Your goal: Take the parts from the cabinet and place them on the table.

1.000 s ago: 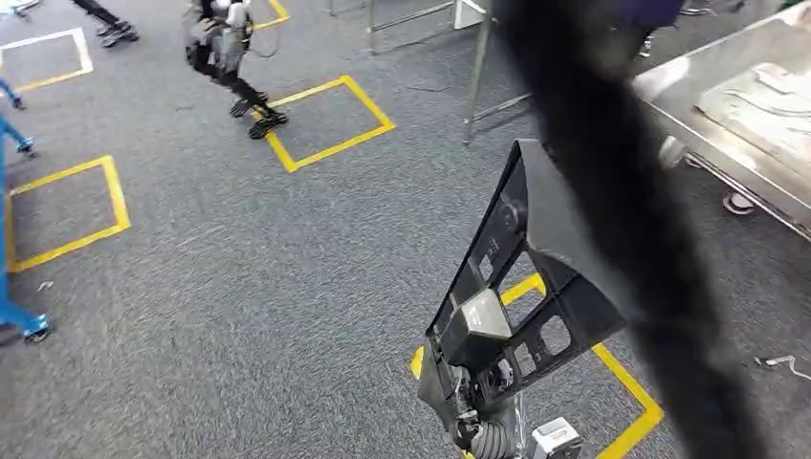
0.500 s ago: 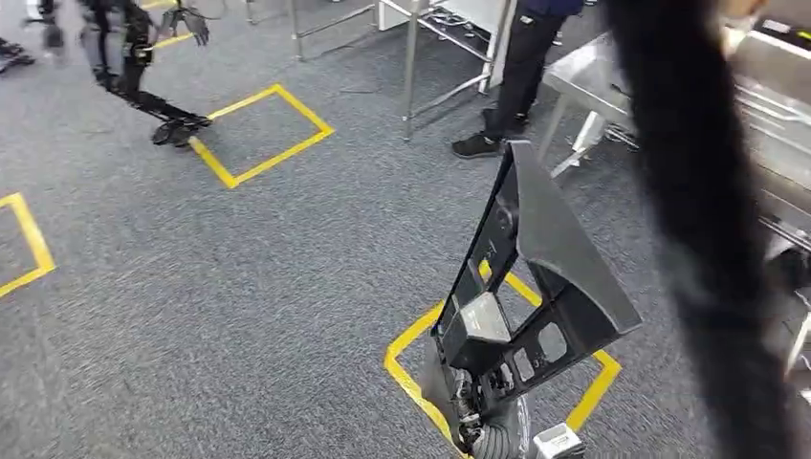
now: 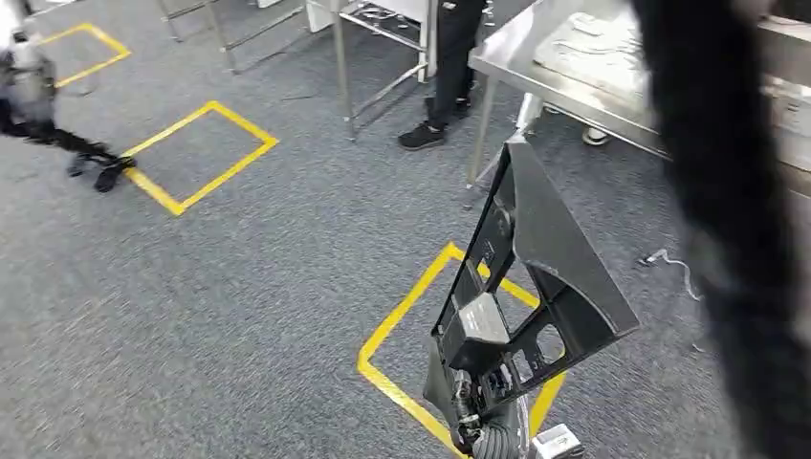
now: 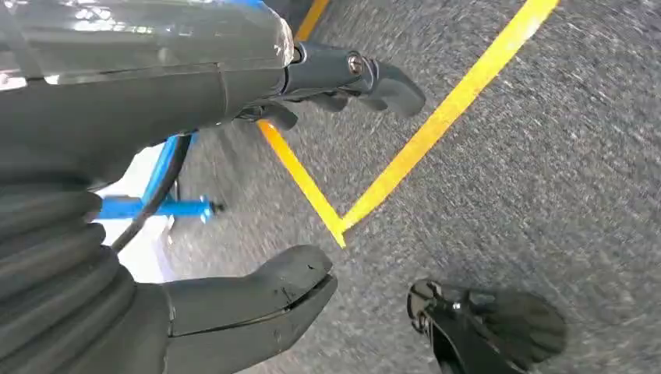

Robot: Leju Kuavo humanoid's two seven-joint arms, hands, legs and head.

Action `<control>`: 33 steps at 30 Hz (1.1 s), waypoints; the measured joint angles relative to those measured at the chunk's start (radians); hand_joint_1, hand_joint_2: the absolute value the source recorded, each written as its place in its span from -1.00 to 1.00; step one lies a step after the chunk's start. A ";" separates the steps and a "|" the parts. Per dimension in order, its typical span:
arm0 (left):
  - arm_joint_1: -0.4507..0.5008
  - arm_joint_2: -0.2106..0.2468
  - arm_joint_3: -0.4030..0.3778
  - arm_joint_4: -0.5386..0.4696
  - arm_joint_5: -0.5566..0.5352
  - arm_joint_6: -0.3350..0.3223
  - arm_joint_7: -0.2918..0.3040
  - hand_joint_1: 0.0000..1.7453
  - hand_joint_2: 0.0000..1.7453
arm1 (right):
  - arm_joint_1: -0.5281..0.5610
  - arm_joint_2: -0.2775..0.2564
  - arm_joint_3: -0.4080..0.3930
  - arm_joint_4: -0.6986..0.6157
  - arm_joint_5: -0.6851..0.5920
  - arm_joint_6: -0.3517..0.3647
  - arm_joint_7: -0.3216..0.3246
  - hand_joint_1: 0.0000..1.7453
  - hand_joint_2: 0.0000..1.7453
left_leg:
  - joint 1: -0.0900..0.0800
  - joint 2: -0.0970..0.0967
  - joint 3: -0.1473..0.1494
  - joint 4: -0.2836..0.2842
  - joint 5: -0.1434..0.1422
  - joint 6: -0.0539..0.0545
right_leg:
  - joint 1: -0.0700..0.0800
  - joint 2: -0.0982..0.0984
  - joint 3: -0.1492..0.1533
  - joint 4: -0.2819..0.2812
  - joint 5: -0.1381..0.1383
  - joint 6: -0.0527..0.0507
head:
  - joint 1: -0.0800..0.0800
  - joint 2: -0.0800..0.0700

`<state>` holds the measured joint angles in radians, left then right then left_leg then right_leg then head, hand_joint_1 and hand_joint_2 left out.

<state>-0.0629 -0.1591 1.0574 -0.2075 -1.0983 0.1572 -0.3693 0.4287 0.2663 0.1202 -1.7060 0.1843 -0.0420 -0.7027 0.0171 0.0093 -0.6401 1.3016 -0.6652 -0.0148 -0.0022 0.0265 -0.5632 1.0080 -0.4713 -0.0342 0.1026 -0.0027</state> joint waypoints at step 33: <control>0.003 -0.005 0.001 -0.002 -0.018 0.006 -0.019 -1.00 1.00 | 0.006 0.010 -0.014 -0.010 0.000 0.004 0.000 1.00 1.00 | 0.004 -0.002 0.017 -0.049 0.065 -0.006 | -0.005 0.038 0.003 0.003 0.000 0.005 | 0.000 0.000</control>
<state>-0.0599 -0.1640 1.0582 -0.2091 -1.1158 0.1633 -0.3883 0.4343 0.2758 0.1060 -1.7163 0.1846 -0.0381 -0.7027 0.0211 0.0077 -0.6236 1.2526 -0.6004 -0.0206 -0.0068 0.0647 -0.5606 1.0107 -0.4710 -0.0292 0.1030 -0.0027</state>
